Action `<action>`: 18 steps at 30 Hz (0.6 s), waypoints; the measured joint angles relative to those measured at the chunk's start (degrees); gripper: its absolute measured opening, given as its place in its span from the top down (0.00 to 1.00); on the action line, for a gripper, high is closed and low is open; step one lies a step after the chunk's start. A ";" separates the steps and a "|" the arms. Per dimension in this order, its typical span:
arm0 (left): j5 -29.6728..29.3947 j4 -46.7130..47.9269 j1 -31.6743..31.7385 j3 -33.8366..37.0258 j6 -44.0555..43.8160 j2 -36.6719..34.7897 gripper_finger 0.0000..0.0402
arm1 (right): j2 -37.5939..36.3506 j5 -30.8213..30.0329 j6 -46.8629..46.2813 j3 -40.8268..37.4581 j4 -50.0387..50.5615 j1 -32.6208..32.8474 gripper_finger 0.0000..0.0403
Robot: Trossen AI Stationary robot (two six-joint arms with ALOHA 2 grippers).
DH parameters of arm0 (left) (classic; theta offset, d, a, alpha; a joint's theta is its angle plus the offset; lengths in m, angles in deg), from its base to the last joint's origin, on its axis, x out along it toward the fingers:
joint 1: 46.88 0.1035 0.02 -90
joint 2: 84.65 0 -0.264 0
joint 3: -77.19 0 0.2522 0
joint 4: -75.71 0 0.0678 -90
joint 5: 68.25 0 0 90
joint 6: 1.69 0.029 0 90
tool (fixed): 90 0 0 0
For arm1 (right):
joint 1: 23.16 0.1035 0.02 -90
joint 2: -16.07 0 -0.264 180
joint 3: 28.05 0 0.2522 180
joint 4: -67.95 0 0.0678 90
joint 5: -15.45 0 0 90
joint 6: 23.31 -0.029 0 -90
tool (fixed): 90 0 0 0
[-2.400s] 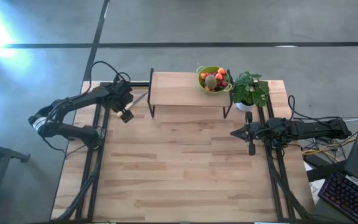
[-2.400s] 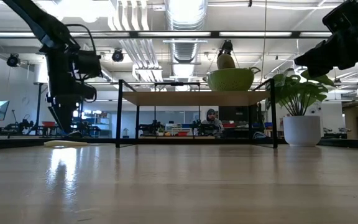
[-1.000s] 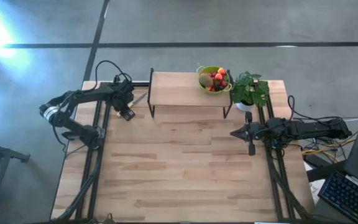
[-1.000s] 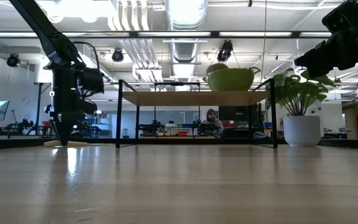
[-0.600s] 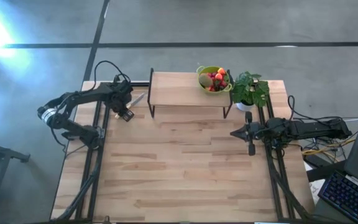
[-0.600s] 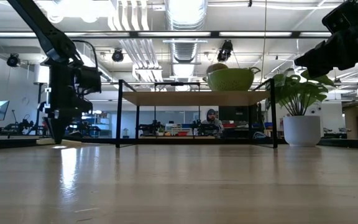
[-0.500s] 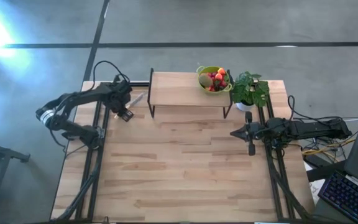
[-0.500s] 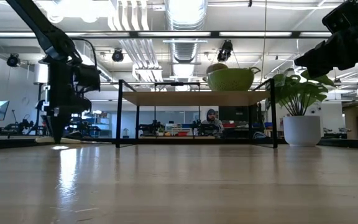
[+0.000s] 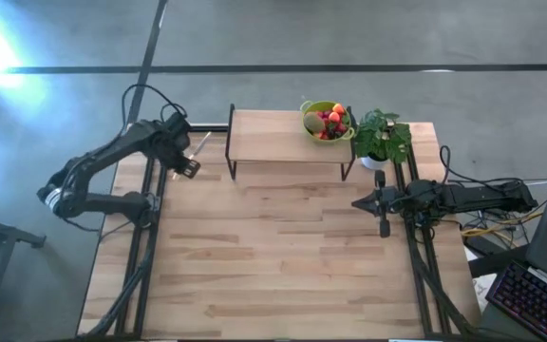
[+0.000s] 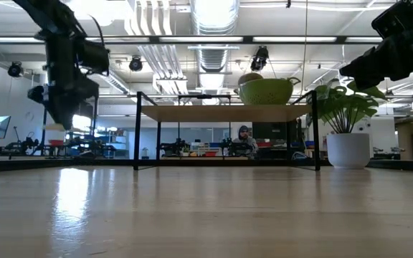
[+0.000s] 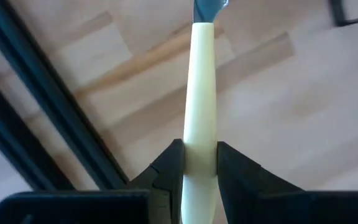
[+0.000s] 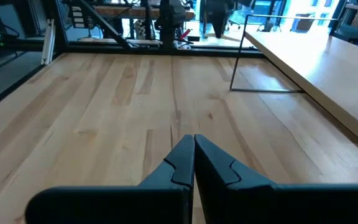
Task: Build produce basket
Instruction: Put the yellow knife on the shelf
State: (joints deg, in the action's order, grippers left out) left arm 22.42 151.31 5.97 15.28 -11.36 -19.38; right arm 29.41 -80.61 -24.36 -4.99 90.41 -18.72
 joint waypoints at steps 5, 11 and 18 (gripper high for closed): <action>3.88 5.69 -0.06 -3.63 -4.54 -5.02 0.80 | 0.00 0.01 -0.52 0.00 0.01 0.00 0.98; 12.27 4.87 -0.17 -7.94 -7.75 -11.62 0.80 | 0.00 -0.01 -0.29 0.00 0.01 0.02 0.98; 21.71 -2.39 -1.20 -10.98 -12.27 -17.33 0.80 | 0.00 -0.01 -0.04 0.00 0.01 0.02 0.98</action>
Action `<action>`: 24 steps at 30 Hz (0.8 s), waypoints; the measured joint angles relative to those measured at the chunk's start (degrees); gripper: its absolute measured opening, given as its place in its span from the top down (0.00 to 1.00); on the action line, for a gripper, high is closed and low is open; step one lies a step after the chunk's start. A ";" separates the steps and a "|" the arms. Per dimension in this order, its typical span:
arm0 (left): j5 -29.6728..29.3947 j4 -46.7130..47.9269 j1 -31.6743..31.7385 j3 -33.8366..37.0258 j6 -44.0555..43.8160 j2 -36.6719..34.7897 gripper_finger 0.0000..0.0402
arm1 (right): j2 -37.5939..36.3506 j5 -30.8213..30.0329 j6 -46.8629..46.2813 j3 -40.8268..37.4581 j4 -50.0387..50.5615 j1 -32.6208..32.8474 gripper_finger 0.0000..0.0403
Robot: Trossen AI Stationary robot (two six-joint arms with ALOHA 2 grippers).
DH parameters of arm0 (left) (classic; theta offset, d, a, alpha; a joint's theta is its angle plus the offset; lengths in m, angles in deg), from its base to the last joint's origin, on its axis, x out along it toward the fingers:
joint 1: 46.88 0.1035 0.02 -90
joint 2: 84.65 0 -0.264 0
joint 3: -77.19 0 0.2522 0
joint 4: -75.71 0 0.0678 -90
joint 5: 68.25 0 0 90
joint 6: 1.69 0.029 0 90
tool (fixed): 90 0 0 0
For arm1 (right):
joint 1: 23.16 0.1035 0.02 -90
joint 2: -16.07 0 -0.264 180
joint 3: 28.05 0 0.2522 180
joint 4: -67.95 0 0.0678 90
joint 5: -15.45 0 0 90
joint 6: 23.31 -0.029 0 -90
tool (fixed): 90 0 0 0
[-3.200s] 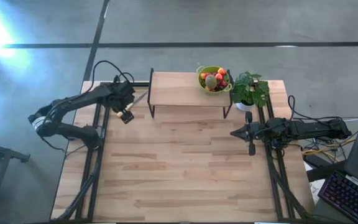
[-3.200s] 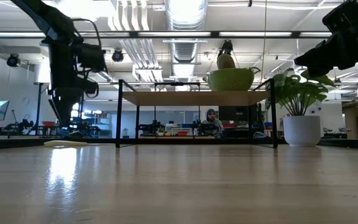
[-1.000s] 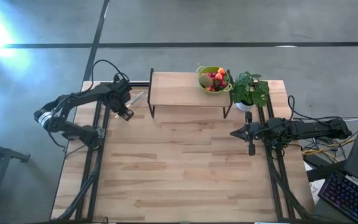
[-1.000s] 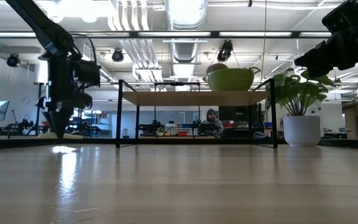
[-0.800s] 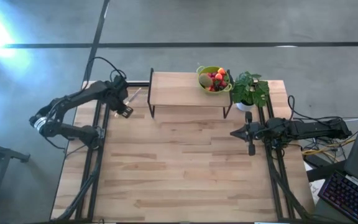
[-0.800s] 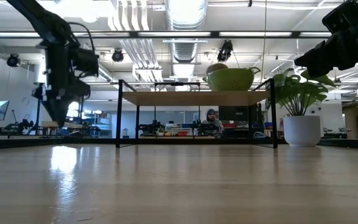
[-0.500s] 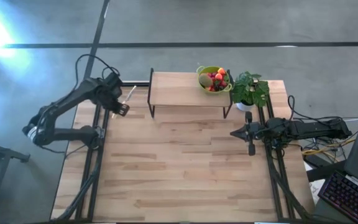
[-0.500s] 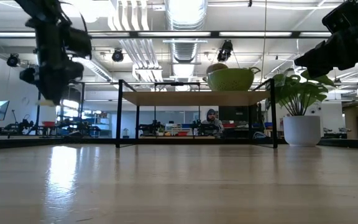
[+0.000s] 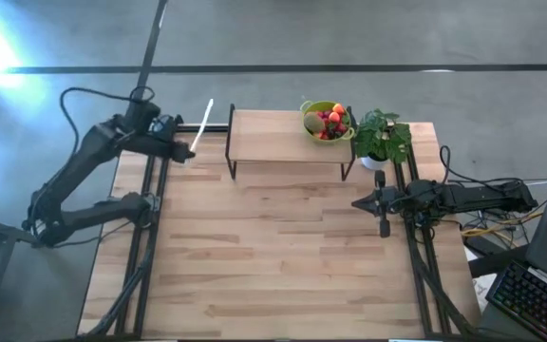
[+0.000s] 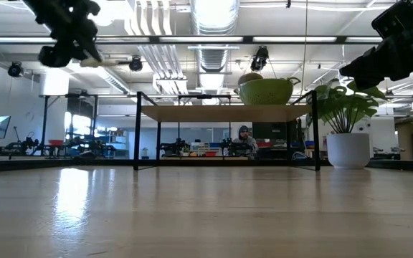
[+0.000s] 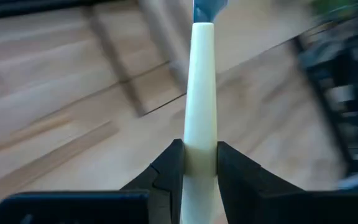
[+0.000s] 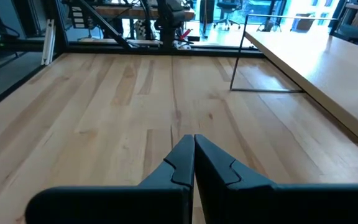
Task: Build produce basket
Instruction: Put the yellow knife on the shelf
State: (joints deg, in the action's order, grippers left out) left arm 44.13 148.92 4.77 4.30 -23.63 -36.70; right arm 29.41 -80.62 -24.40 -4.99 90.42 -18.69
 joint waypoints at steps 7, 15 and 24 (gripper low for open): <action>2.45 -9.37 -5.65 -2.86 -6.60 0.22 0.80 | 0.00 0.02 0.05 0.00 0.00 0.00 0.98; -4.03 -14.63 -16.72 -8.11 -11.90 8.10 0.80 | 0.00 0.01 0.05 0.00 0.00 0.00 0.98; -8.06 -14.24 -21.17 -19.10 -12.52 24.24 0.80 | 0.00 0.00 0.05 0.00 0.00 -0.02 0.98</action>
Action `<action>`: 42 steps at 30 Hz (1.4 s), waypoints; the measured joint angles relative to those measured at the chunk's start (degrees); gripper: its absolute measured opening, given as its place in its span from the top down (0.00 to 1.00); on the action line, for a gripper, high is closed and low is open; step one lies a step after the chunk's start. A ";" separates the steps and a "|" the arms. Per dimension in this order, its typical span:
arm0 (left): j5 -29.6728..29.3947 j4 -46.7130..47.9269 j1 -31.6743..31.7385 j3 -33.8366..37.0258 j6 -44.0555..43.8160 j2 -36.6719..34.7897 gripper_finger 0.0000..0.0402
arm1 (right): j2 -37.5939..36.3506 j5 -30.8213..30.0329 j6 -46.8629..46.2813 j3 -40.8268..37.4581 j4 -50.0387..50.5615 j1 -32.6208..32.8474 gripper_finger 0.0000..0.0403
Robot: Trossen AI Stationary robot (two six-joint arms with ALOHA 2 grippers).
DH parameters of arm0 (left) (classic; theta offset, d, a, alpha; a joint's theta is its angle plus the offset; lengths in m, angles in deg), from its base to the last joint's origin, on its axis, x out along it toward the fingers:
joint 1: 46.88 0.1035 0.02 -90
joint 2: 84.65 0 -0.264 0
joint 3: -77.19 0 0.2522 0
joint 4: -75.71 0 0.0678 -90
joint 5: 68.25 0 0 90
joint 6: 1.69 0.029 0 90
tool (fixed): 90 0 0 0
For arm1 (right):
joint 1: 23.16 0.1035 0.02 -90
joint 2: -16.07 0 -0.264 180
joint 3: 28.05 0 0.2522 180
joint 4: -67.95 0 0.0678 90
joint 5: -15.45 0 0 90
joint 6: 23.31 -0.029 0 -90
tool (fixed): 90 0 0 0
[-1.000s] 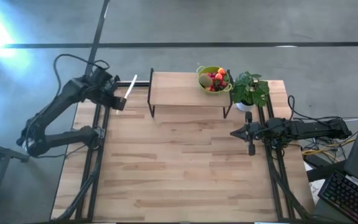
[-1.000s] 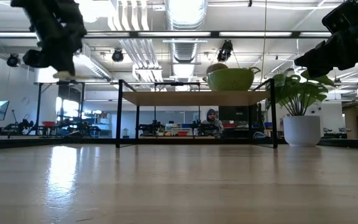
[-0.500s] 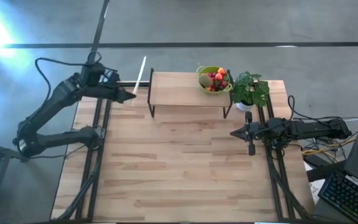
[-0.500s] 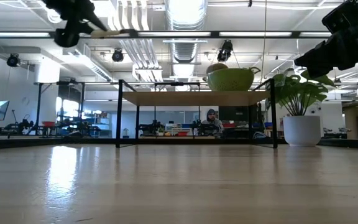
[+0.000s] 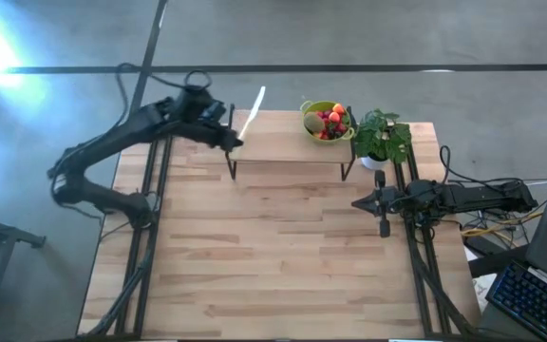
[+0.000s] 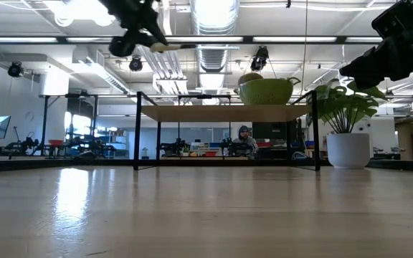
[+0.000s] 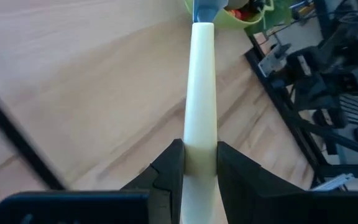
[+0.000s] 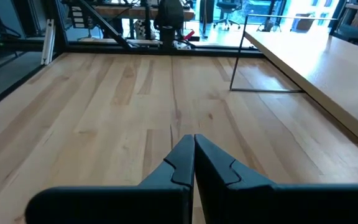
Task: Build produce basket
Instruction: Put the yellow knife on the shelf
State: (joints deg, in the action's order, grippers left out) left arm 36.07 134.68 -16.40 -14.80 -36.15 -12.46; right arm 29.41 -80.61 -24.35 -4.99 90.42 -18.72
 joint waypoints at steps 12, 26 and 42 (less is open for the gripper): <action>-10.88 11.91 -0.44 -17.81 0.59 19.33 0.80 | 0.00 0.00 -0.52 0.00 0.00 0.00 0.98; -14.03 14.83 -2.11 -22.02 -0.20 27.00 0.80 | -0.02 0.02 -0.20 0.00 0.00 0.02 0.98; -20.92 14.82 -5.62 -21.91 0.49 31.82 0.80 | -0.02 0.00 -0.05 0.00 0.00 0.02 0.98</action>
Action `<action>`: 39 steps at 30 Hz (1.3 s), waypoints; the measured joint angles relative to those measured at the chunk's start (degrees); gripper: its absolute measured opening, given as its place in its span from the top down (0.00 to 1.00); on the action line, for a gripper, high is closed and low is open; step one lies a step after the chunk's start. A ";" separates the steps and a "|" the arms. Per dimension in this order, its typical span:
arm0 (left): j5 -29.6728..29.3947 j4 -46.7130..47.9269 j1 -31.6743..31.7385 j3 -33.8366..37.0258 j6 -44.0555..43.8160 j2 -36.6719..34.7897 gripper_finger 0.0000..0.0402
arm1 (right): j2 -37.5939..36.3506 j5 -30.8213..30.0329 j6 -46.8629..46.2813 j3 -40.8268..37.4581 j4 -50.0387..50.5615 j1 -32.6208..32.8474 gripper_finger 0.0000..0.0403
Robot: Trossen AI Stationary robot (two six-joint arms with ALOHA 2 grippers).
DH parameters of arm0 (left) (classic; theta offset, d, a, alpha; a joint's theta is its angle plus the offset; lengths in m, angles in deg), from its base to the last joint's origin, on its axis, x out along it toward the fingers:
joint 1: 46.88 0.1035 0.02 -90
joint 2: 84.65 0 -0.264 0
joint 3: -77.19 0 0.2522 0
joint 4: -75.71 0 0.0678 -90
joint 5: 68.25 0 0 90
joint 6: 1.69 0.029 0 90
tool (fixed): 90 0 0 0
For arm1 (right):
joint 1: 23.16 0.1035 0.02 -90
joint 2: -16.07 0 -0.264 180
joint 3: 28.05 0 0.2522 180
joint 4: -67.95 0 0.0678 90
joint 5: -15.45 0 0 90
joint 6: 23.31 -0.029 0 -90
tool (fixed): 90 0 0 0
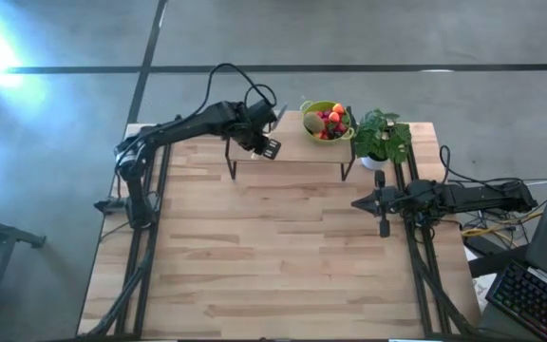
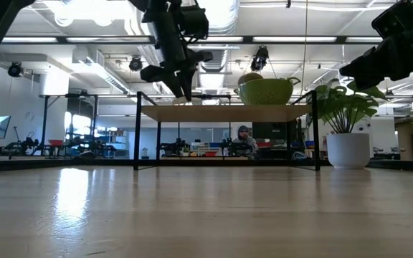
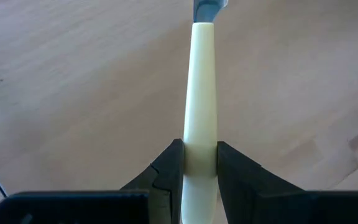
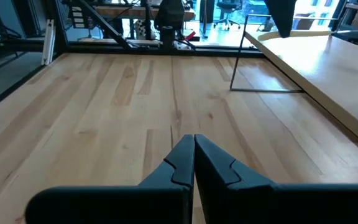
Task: Build produce basket
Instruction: Put the yellow knife on the shelf
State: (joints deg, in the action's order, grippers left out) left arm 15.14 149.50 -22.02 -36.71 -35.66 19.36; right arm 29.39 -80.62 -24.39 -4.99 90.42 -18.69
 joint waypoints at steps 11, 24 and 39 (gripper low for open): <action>-0.09 0.00 0.09 0.00 1.18 0.73 0.79 | 0.00 0.02 -0.48 0.00 0.00 0.00 0.98; -0.11 -0.23 0.96 0.04 4.68 0.76 0.72 | 0.00 0.02 0.06 0.00 0.00 -0.02 0.98; 3.53 12.31 1.04 -14.25 9.66 0.78 0.60 | 0.00 0.02 -0.04 0.00 0.00 -0.02 0.98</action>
State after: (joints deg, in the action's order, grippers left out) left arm 18.67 161.81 -20.98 -50.95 -26.00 20.14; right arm 29.39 -80.60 -24.43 -4.99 90.42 -18.72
